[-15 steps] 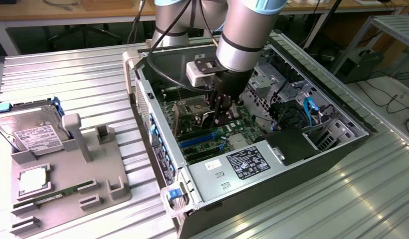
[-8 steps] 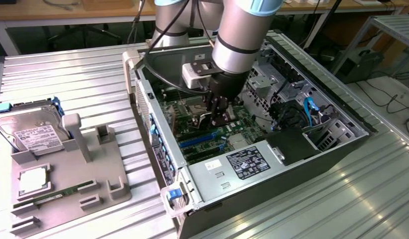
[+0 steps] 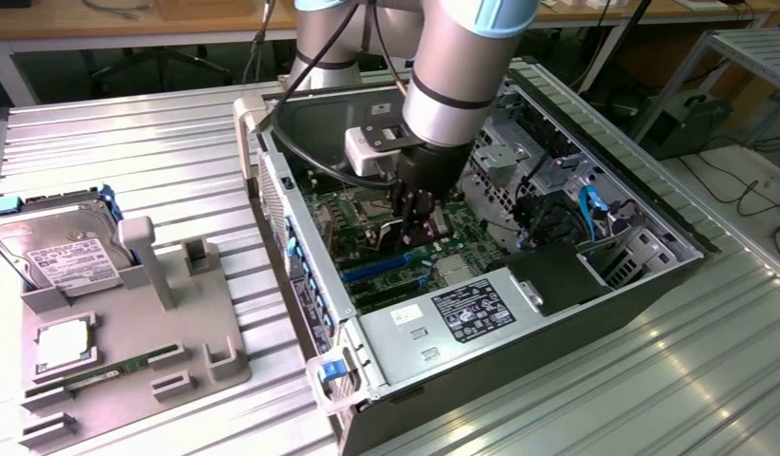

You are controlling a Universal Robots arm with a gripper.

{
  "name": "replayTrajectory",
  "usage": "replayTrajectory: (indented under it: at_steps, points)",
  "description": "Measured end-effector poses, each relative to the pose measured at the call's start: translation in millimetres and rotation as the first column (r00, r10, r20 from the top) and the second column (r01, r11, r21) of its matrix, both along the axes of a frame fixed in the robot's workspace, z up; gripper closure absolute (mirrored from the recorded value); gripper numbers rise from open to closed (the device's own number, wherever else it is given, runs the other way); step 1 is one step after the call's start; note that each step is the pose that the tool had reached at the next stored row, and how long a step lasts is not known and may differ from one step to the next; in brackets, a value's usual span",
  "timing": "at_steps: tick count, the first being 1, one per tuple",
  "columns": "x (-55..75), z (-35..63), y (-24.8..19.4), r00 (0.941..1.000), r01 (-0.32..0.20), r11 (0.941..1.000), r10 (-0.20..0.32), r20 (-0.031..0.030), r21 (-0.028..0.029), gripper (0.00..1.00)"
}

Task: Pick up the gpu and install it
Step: 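Insert the gpu into the slot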

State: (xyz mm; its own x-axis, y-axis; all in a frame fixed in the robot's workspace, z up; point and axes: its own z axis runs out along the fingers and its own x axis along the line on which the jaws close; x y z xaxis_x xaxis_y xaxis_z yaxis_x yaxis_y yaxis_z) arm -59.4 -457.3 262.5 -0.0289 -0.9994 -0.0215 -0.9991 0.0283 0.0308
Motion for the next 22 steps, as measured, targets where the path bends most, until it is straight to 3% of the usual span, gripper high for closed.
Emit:
replayTrajectory:
  at_steps: [3, 22]
  points:
    - [-0.1, -0.3, -3.1, 1.0, -0.001, 1.0, 0.001, 0.0, 0.0, 0.72]
    - [-3.1, -0.6, -3.2, 1.0, -0.002, 1.0, 0.002, 0.0008, -0.0001, 0.72]
